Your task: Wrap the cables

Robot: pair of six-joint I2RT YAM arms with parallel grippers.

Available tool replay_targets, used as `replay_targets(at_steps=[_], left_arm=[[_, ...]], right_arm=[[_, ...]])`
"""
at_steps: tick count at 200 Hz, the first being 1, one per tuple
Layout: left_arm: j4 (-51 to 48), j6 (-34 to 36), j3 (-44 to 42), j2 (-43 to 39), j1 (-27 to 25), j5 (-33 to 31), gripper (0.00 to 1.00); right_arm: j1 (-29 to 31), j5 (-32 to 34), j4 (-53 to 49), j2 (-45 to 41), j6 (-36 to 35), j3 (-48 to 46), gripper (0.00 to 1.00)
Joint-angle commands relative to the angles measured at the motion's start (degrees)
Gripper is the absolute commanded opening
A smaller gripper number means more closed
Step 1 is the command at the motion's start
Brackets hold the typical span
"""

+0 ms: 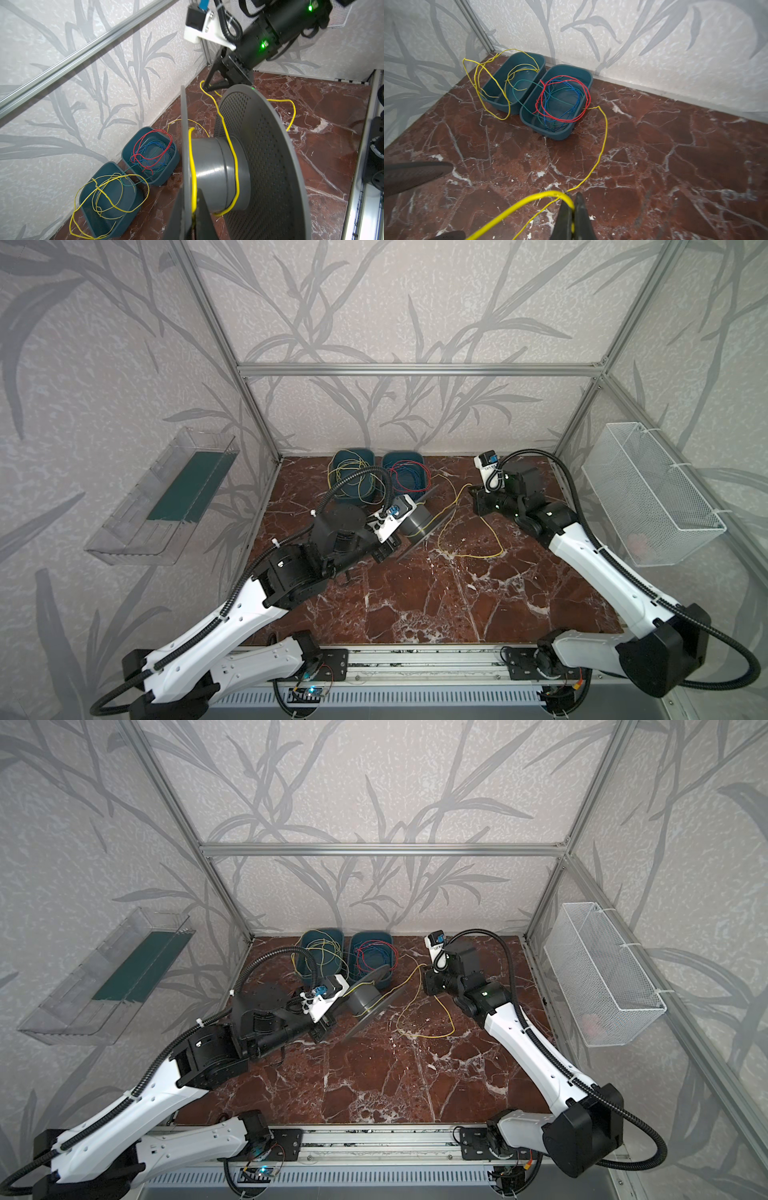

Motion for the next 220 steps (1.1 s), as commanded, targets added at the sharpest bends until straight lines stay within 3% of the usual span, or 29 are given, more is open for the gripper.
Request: replay_targets(at_steps=[1, 21, 65, 128, 172, 220], left_arm=[[9.6, -1.9, 1.3, -2.4, 0.0, -1.6, 0.0], [12.2, -3.5, 3.1, -0.7, 1.6, -2.4, 0.0], [19.5, -16.4, 4.5, 0.5, 11.7, 10.1, 0.0], [31.1, -24.6, 4.4, 4.7, 15.1, 7.2, 0.0], [32.7, -25.6, 5.2, 6.7, 15.2, 8.6, 0.0], [33.1, -24.6, 5.3, 6.5, 15.2, 8.2, 0.0]], right_arm=[[-2.1, -2.2, 7.8, 1.2, 6.7, -2.5, 0.0], [-2.1, -7.1, 12.0, 1.3, 11.0, -5.8, 0.0], [-1.9, -13.6, 18.3, 5.5, 16.9, -9.9, 0.0], [2.5, -19.4, 28.2, 9.2, 23.8, -12.5, 0.0], [3.0, -23.8, 31.2, 6.1, 28.3, -14.6, 0.19], [3.1, -25.1, 33.1, 4.2, 30.9, -18.5, 0.28]])
